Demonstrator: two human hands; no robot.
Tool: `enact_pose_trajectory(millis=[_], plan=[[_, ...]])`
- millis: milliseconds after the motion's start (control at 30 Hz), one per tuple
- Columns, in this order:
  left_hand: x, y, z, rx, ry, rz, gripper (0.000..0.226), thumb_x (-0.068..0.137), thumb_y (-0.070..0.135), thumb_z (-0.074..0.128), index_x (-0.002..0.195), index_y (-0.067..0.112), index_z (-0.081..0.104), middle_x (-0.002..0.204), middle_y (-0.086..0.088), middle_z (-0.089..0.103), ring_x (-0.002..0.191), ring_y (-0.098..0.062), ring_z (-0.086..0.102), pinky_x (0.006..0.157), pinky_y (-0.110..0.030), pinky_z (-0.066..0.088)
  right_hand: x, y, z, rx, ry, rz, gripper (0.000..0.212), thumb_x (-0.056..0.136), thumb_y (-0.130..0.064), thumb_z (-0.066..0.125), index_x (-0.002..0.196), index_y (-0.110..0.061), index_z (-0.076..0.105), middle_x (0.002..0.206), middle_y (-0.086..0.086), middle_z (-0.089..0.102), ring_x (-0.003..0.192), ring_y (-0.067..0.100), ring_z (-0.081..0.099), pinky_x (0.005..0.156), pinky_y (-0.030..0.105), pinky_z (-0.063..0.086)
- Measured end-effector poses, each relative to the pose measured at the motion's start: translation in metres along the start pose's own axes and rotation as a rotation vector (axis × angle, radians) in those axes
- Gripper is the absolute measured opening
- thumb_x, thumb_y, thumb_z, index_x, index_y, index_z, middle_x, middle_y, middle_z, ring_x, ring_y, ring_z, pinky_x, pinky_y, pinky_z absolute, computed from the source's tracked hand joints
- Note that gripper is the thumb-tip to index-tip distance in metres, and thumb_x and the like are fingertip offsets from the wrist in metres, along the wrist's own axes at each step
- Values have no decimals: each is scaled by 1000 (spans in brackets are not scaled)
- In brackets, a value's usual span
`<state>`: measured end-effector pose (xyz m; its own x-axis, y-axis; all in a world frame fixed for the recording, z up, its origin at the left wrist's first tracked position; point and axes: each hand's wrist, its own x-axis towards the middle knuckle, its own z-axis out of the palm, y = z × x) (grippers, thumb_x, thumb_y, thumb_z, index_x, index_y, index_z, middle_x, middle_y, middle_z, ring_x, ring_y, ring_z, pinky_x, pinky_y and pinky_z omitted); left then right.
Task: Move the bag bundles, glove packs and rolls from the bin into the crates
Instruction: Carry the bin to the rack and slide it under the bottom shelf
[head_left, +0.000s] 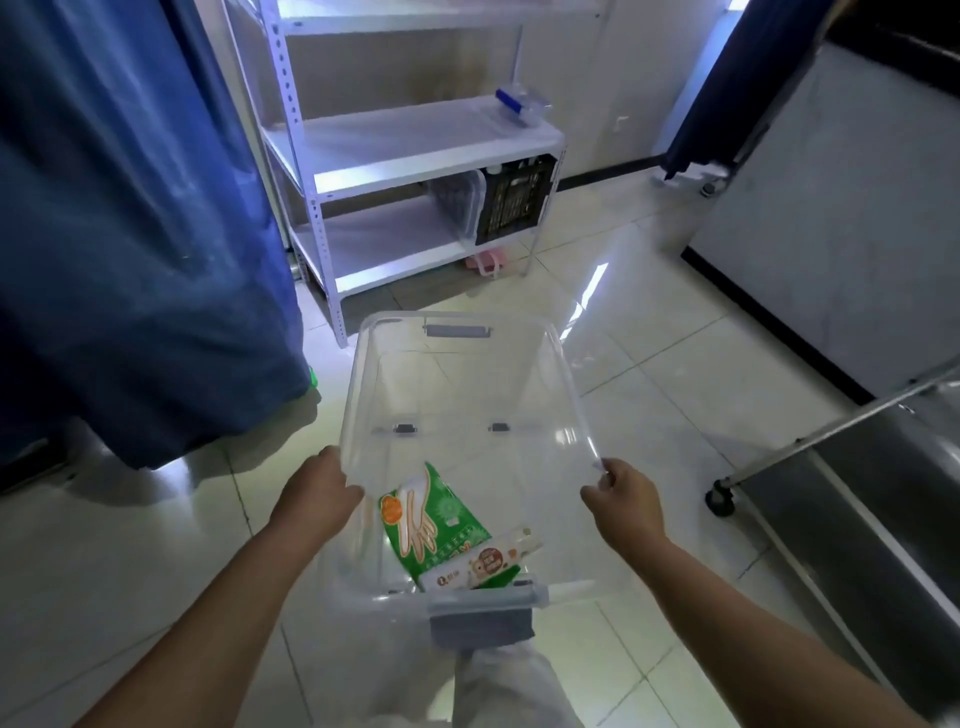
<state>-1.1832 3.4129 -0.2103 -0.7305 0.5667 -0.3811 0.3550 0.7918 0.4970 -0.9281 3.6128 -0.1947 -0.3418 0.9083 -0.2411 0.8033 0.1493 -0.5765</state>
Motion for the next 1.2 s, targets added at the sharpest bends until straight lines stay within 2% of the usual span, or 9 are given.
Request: enact_pose_trajectory(millis=[133,367,433,533,667,800,900,1067,1200], plan=[[82,41,4,-24,10,-29,28,76,15,64,100,7,51,90,-14,63,80,-29,59,68,-34,50,104,-18,2,-15,-12,-46,30,77,-8,62,107,-9,63,64,-5,54,57,10,51,49,22,35],[207,113,-10,-132,33,-145,22,77,15,66,91,8,50,68,-7,53,76,-33,61,58,-29,43,281,-68,-8,-81,-91,-77,36,75,-12,61,111,-12,62,80,3,64,72,19,59,64,27,43],[239,125,-16,-158,43,-177,23,77,15,66,92,5,51,74,-18,57,79,-37,61,57,-28,40,324,-87,-6,-108,-120,-83,38,76,-13,61,114,-11,62,94,8,68,84,23,62,72,28,46],[286,138,-23,-194,49,-225,27,80,14,64,102,4,50,87,-21,60,79,-36,61,58,-29,42,383,-115,6,-116,-153,-105,39,78,-15,62,117,-11,60,99,8,69,81,20,61,70,24,42],[360,149,-36,-207,37,-256,28,82,13,61,106,5,49,80,-10,58,70,-27,57,55,-28,44,455,-152,29,-118,-168,-125,37,77,-15,64,113,-11,62,89,3,66,73,16,55,67,24,41],[439,151,-47,-257,5,-273,21,82,10,60,100,7,52,81,-11,61,72,-27,59,61,-33,49,521,-188,59,-132,-186,-108,31,75,-15,62,106,-14,63,74,-5,58,62,10,54,55,24,41],[497,150,-53,-241,-6,-290,18,82,11,61,96,11,49,81,-4,59,72,-21,55,57,-28,40,572,-215,85,-153,-206,-84,34,74,-14,60,108,-15,64,73,-6,59,62,5,54,53,23,39],[584,141,-58,-210,30,-318,14,79,8,62,88,9,52,65,0,53,62,-19,52,48,-25,33,650,-249,133,-196,-254,-94,41,76,-13,60,116,-13,60,81,-2,58,73,16,53,64,25,38],[642,136,-52,-221,93,-368,18,78,6,63,84,13,47,67,3,51,70,-25,55,58,-29,37,709,-267,175,-189,-276,-122,48,78,-13,61,126,-12,55,85,-1,57,77,16,52,70,23,37]])
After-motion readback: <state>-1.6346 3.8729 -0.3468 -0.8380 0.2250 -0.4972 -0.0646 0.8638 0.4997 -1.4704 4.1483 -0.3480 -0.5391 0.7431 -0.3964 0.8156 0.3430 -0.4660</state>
